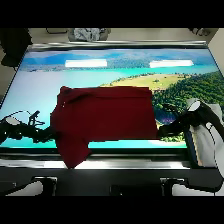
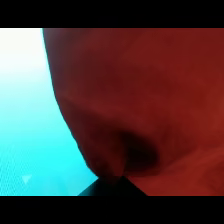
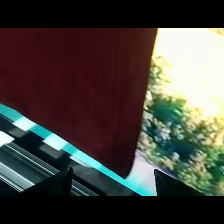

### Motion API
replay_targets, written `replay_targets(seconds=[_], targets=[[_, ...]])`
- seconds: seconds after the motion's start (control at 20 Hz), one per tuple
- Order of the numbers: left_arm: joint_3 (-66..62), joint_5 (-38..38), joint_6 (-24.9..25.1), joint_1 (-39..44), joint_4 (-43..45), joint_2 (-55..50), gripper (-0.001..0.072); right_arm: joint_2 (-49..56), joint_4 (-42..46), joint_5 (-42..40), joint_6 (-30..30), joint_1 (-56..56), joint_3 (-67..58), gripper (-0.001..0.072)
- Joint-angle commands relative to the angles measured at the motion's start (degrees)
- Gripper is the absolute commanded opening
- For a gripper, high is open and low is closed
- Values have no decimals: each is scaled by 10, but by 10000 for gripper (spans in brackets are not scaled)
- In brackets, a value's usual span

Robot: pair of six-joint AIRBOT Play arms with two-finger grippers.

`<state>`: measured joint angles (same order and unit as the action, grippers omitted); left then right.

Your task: Fold the shirts.

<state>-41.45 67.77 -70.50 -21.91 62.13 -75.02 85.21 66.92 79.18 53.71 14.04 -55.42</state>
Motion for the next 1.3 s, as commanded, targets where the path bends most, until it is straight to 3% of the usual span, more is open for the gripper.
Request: replay_targets(seconds=[0.0,0.15,0.25,0.3,0.55,0.75,0.9,1.0,1.25], targets=[[0,5,3,0,-1,2,35,0,-76,-60,5,-1,28,561],[-2,7,3,0,0,2,36,13,-116,-61,11,-1,42,524],[-14,9,13,-4,3,2,36,24,-120,-57,11,-1,42,325],[-27,16,13,-7,4,2,35,23,-120,-65,13,-1,40,58],[-197,103,15,-18,6,34,31,-53,-120,-47,-52,1,-68,46],[-435,107,-65,-9,-4,148,31,-188,-93,-79,-100,1,-305,46],[-634,60,-97,-9,5,221,32,-299,7,-171,-100,1,-476,47],[-720,11,-102,-9,25,260,32,-365,52,-205,-79,1,-525,47],[-764,1,-137,-9,26,330,32,-454,101,-184,-74,1,-531,47]])
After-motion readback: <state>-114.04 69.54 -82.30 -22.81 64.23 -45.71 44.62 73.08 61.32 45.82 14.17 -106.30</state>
